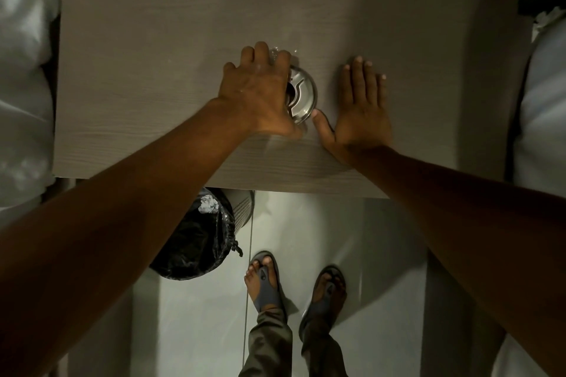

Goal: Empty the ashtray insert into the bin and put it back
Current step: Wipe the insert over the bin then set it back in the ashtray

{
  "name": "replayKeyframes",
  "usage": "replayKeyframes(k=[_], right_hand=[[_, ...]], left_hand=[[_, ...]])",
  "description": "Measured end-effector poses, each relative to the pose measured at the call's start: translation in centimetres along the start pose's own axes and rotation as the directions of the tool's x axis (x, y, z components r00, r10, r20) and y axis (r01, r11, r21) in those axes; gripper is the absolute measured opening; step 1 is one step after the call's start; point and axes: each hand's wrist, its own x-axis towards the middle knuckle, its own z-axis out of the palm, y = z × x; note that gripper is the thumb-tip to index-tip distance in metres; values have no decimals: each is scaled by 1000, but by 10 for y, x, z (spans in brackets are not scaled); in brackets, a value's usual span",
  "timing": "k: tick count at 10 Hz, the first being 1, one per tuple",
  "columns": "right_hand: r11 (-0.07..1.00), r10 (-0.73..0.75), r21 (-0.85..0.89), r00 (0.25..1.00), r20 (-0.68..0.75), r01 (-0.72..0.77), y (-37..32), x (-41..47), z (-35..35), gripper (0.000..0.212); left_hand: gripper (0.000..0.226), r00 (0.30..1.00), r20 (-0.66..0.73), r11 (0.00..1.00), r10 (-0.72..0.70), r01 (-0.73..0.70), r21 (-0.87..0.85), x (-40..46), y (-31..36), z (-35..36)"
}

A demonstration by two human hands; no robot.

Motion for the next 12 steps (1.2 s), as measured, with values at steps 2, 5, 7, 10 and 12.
replayKeyframes(k=[2, 5, 7, 10, 12], right_hand=[[1000, 1, -5, 1000, 6, -1, 0, 0, 1, 97], [1000, 1, 8, 1000, 2, -1, 2, 0, 2, 96], [1000, -4, 10, 1000, -5, 4, 2, 0, 3, 96], [1000, -2, 7, 1000, 1, 2, 3, 0, 5, 97], [994, 43, 91, 992, 122, -54, -2, 3, -30, 93]], left_hand=[[124, 999, 15, 999, -49, 50, -16, 2, -7, -1], [126, 997, 44, 994, -67, 70, -84, 3, -10, 0], [123, 997, 36, 990, -63, 67, -127, 0, -12, 5], [125, 998, 30, 984, -61, 65, -166, -7, -19, 8], [136, 993, -1, 982, -116, 114, -152, -39, -24, -10]])
